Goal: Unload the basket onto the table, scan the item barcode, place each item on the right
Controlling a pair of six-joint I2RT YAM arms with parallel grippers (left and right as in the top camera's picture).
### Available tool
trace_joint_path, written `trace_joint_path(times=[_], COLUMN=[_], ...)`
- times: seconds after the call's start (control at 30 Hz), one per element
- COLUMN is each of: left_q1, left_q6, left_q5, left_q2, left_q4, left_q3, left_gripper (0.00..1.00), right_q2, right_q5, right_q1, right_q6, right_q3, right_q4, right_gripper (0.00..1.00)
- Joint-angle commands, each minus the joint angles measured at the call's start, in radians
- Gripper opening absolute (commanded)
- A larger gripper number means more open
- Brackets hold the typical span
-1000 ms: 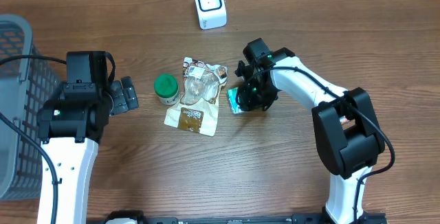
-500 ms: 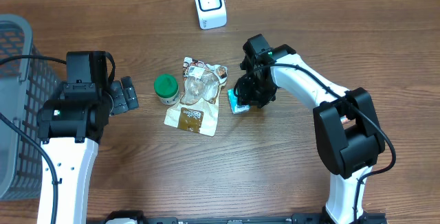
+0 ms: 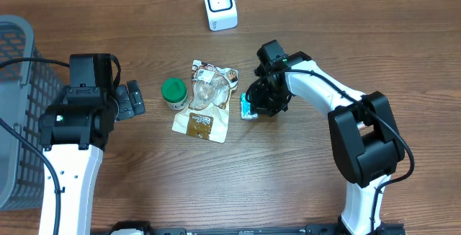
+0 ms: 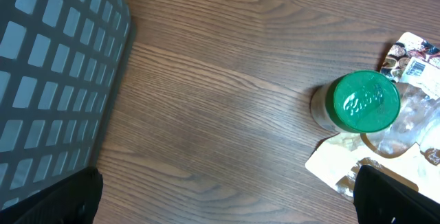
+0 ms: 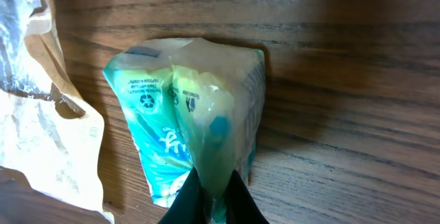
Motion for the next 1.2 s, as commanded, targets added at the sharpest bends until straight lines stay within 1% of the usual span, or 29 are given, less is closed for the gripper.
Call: trace_joint_path(times=[0.0, 0.27, 0.4, 0.5, 0.63, 0.77, 0.93, 1.07, 1.17], left_q1=[0.004, 0.004, 0.004, 0.004, 0.004, 0.004, 0.004, 0.004, 0.004], left_q6=[0.019, 0.019, 0.019, 0.019, 0.019, 0.019, 0.019, 0.019, 0.019], left_q5=[-0.010, -0.010, -0.010, -0.010, -0.010, -0.010, -0.010, -0.010, -0.010], left_q2=[0.002, 0.002, 0.002, 0.002, 0.002, 0.002, 0.002, 0.002, 0.002], left_q4=[0.002, 0.001, 0.002, 0.001, 0.002, 0.002, 0.002, 0.001, 0.002], left_q3=[0.002, 0.002, 0.002, 0.002, 0.002, 0.002, 0.002, 0.002, 0.002], left_gripper=[1.00, 1.00, 1.00, 1.00, 1.00, 1.00, 1.00, 1.00, 1.00], right_q2=[0.006, -0.083, -0.109, -0.110, -0.110, -0.110, -0.110, -0.110, -0.110], right_q5=[-0.108, -0.623, -0.816, -1.002, -1.215, -1.234, -1.234, -1.233, -1.233], right_q1=[-0.013, -0.146, -0.214, -0.252, -0.283, -0.303, -0.307, -0.307, -0.307], right_q6=[-0.079, -0.265, -0.278, -0.313, -0.307, -0.168, -0.045, 0.005, 0.003], right_q3=[-0.019, -0.005, -0.005, -0.005, -0.005, 0.000, 0.000, 0.000, 0.000], right_q4=[-0.005, 0.000, 0.009, 0.024, 0.089, 0.156, 0.196, 0.221, 0.221], right_gripper=[0.04, 0.04, 0.04, 0.04, 0.04, 0.04, 0.04, 0.04, 0.04])
